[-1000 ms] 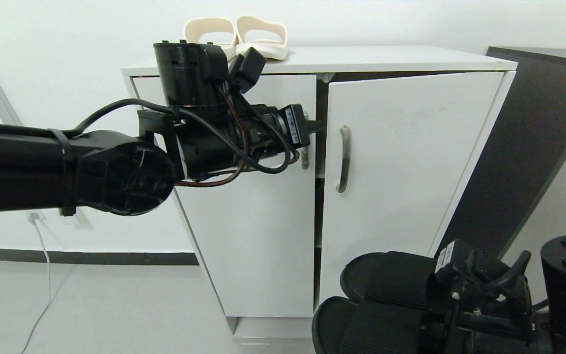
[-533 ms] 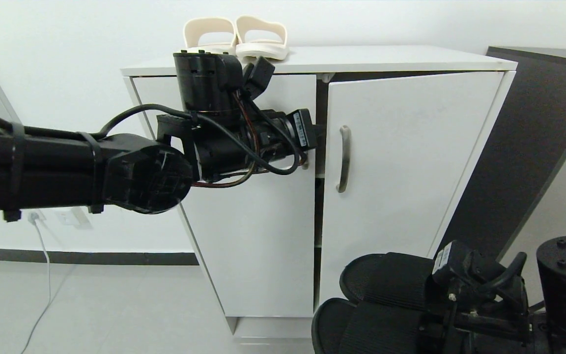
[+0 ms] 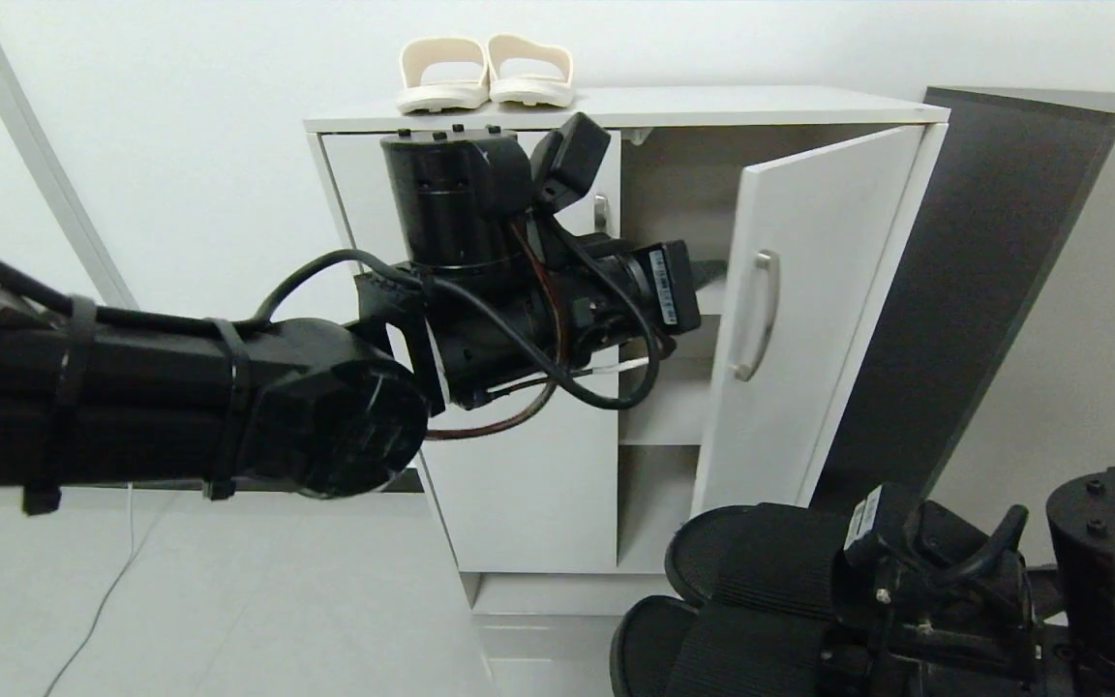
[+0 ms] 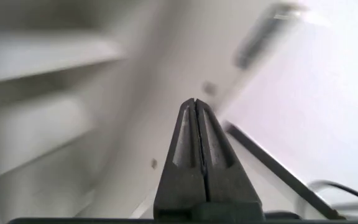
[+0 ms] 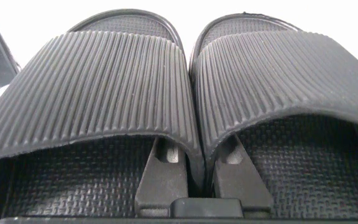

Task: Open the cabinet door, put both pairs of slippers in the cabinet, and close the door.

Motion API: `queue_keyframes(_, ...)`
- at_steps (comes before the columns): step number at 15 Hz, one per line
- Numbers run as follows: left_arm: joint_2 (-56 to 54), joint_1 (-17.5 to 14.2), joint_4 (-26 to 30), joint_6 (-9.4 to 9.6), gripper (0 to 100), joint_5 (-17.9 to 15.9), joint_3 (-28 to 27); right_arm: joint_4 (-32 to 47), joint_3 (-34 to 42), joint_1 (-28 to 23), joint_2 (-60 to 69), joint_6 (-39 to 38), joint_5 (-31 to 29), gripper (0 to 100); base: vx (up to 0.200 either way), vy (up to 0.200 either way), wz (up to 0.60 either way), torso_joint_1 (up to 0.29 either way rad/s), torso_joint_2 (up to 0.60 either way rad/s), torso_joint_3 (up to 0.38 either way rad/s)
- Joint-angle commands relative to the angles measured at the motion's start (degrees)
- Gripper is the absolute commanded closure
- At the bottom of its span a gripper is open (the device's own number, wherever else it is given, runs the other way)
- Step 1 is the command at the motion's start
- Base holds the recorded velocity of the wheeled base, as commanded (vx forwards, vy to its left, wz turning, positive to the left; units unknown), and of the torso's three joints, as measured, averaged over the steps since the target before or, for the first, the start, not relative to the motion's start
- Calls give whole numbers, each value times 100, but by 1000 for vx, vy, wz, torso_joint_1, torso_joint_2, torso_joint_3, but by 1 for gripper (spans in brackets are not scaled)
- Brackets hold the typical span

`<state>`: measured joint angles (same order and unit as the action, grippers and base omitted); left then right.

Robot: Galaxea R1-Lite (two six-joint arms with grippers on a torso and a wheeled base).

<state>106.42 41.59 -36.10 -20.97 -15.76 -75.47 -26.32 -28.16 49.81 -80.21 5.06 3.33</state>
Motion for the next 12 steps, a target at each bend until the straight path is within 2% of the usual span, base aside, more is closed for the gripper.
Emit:
queue_keyframes(1, -60, 270, -178, 23, 100, 12, 235, 4, 12, 37, -3, 4, 1, 100, -200, 0, 0, 2, 2, -7)
queue_keyframes(5, -113, 7, -214, 23, 100, 73, 419, -5, 12, 46, -3, 4, -8, 100, 0, 0, 0, 0, 0, 0)
queue_keyframes(8, -1001, -336, -275, 23, 100, 91, 1588, -14, 12, 20, -12, -5, -16, 100, 0, 0, 0, 0, 0, 0)
queue_keyframes(10, -2196, -723, -301, 23, 100, 91, 2863, -14, 12, 11, 6, -5, -34, 100, 0, 0, 0, 0, 0, 0)
queue_keyframes(12, -3189, -987, -284, 23, 100, 91, 3742, -14, -5, -33, -3, -5, -25, 100, 0, 0, 0, 0, 0, 0)
